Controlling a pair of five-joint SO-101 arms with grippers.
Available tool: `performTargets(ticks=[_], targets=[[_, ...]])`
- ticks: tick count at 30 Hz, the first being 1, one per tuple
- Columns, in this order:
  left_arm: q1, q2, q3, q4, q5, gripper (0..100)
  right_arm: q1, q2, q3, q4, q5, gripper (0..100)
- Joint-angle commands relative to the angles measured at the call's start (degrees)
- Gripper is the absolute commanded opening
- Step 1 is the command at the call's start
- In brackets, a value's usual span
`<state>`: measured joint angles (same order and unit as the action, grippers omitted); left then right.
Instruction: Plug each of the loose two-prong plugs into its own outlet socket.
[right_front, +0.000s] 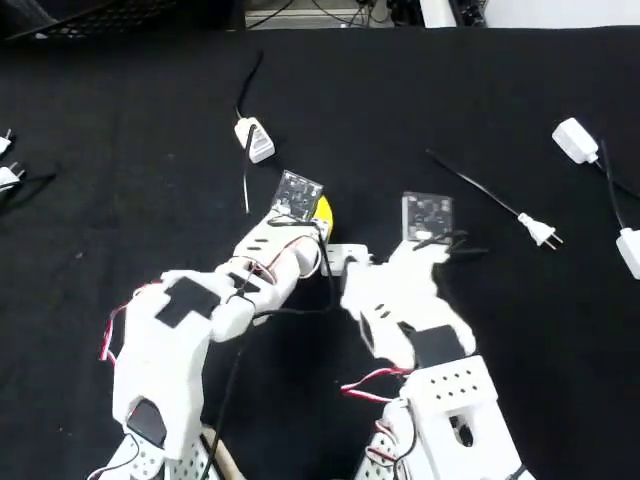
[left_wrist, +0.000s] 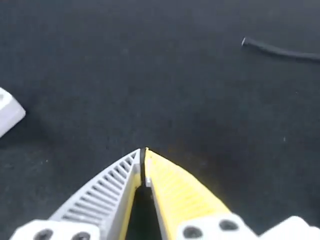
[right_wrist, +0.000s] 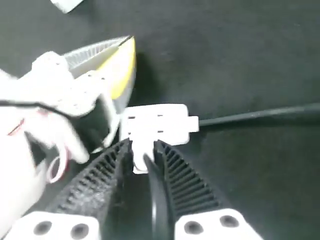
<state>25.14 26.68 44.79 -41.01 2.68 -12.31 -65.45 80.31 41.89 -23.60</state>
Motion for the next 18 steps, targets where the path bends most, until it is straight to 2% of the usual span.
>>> performTargets(ticks=[1,11,18], targets=[[1.1,-2.55,0.31,-2.02,-0.62,3,1.49,-0.48,-5.23,0.0,-1.32,1.4],[0.66,-14.24,13.58,-1.93,-0.7,3,1.49,-0.48,-5.23,0.09,-1.67,1.4],[0.75,-14.24,13.41,-1.58,-0.7,3,1.67,-0.48,-5.41,0.0,-1.58,1.4]])
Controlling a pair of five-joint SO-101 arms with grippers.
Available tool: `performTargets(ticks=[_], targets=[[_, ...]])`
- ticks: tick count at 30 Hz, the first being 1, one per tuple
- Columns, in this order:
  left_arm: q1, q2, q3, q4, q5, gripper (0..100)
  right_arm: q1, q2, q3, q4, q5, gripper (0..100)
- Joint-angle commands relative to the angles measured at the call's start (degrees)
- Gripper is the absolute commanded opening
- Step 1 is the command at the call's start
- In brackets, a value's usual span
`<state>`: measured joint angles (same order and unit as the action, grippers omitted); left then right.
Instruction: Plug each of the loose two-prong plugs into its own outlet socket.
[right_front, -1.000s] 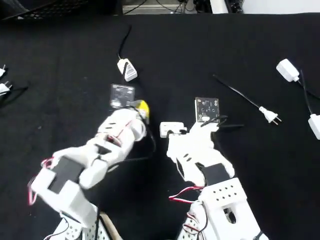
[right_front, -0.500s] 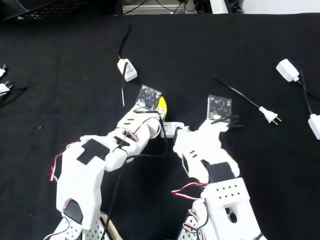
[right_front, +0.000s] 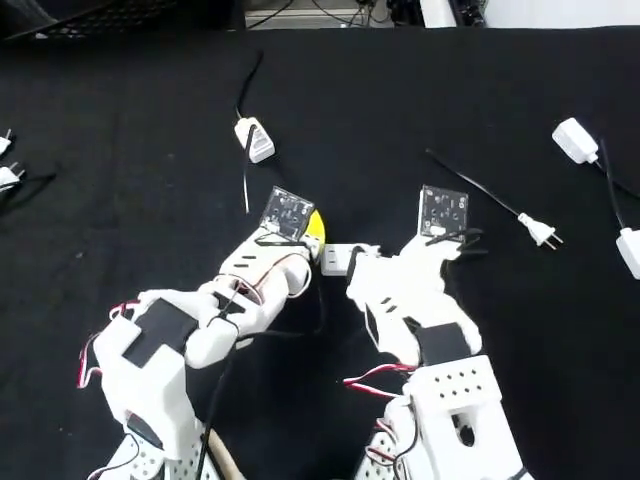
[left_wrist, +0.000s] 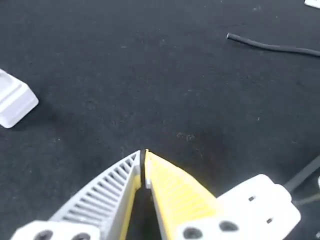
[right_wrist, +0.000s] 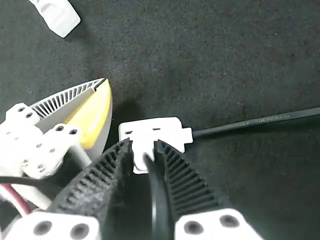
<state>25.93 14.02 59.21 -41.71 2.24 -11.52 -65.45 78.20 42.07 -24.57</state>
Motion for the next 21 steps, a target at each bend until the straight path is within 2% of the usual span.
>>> performTargets(ticks=[1,11,15,21], targets=[[-0.04,-1.05,-1.63,-0.88,-0.26,3,0.97,-0.4,-3.3,-0.18,-0.62,1.4],[0.13,1.49,-3.03,-0.7,-0.18,3,1.32,-0.4,-3.56,0.35,-0.26,1.5],[1.19,1.49,-3.91,1.76,-0.18,3,5.63,-0.48,-5.58,4.04,2.37,1.5],[4.09,1.49,-10.42,11.69,-0.18,3,9.05,-0.57,-7.69,6.68,2.99,1.5]])
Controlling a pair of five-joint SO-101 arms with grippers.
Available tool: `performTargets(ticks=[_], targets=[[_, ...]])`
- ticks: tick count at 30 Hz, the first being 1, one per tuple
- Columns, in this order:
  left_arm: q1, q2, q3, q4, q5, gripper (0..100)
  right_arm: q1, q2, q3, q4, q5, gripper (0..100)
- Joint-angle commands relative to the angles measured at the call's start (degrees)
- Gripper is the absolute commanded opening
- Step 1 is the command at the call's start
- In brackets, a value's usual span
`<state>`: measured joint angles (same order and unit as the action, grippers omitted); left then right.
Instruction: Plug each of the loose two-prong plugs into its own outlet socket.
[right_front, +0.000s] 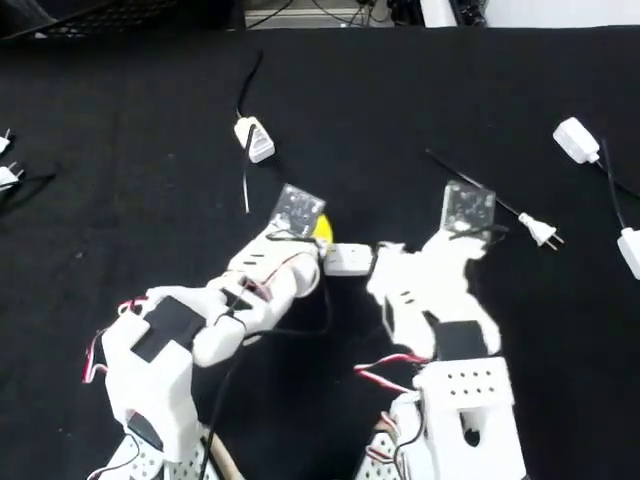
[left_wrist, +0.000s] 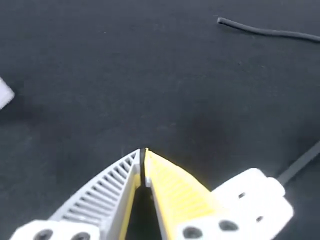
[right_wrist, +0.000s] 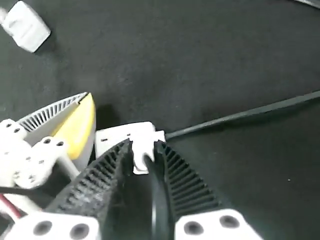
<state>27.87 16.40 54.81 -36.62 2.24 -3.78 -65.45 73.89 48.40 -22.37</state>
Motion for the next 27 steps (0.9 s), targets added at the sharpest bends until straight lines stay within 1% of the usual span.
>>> performTargets(ticks=[1,3,5,8,11,15,18,20,27], targets=[[2.15,-0.7,-7.52,8.79,-0.18,3,1.67,-0.75,-3.38,0.35,1.41,1.5],[2.15,-0.44,-9.27,12.13,-0.18,3,2.2,-0.84,-3.38,0.35,1.58,1.5],[2.33,-0.44,-9.8,12.92,-0.26,3,2.37,-0.84,-3.47,0.35,1.58,1.5],[1.98,-0.62,-8.4,10.81,-0.26,3,2.46,-0.84,-3.47,0.35,1.58,1.5],[-0.13,-0.97,-4.18,5.8,-0.26,3,2.64,-0.84,-3.38,0.35,1.58,1.5],[-0.22,-3.69,2.86,-0.97,-1.32,3,2.64,-0.84,-3.3,0.35,1.58,1.5],[-0.04,-8.88,7.78,-1.58,-5.98,3,2.64,-0.84,-3.21,0.35,1.58,1.5],[-0.22,-11.43,10.42,-1.49,-7.38,3,2.64,-0.84,-3.21,0.35,1.58,1.5],[1.19,-12.57,13.14,-1.58,-7.56,3,2.64,-0.84,-3.21,0.35,1.58,1.5]])
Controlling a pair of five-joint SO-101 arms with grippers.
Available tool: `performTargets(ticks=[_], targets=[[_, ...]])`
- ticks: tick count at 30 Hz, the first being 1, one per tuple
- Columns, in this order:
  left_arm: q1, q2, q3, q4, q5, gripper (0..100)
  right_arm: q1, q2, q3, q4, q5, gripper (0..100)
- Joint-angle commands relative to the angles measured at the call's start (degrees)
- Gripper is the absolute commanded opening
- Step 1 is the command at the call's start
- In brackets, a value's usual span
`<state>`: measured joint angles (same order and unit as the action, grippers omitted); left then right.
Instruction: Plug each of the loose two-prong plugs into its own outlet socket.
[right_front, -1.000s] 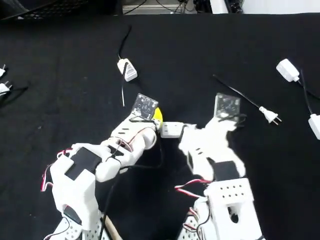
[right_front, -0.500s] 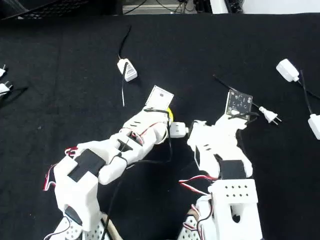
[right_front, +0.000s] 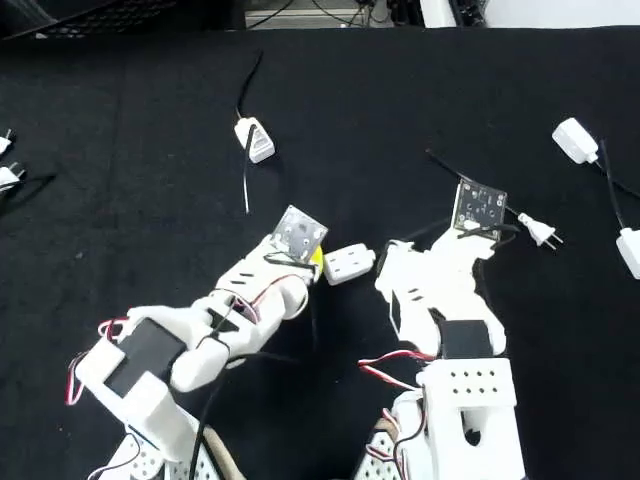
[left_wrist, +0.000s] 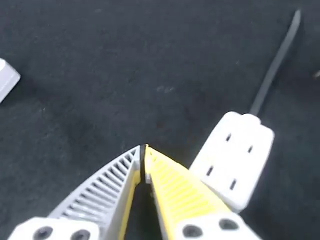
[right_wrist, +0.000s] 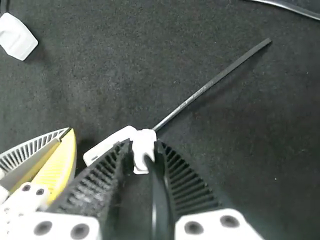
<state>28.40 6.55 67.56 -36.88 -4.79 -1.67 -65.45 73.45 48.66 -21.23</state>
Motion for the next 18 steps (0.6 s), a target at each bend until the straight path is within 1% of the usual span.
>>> performTargets(ticks=[1,9,16,18], targets=[[0.66,-2.81,0.57,-1.23,-0.53,3,0.53,-0.84,-2.77,0.09,0.44,1.5],[5.76,-2.99,0.48,-1.23,-0.53,3,0.62,-0.84,-2.95,0.09,0.44,1.5],[5.76,-2.29,-2.07,-1.14,-0.53,3,0.62,-0.84,-2.95,0.09,0.44,1.5],[5.93,-0.88,-4.0,0.35,-0.53,3,0.62,-0.84,-2.95,0.09,0.44,1.5]])
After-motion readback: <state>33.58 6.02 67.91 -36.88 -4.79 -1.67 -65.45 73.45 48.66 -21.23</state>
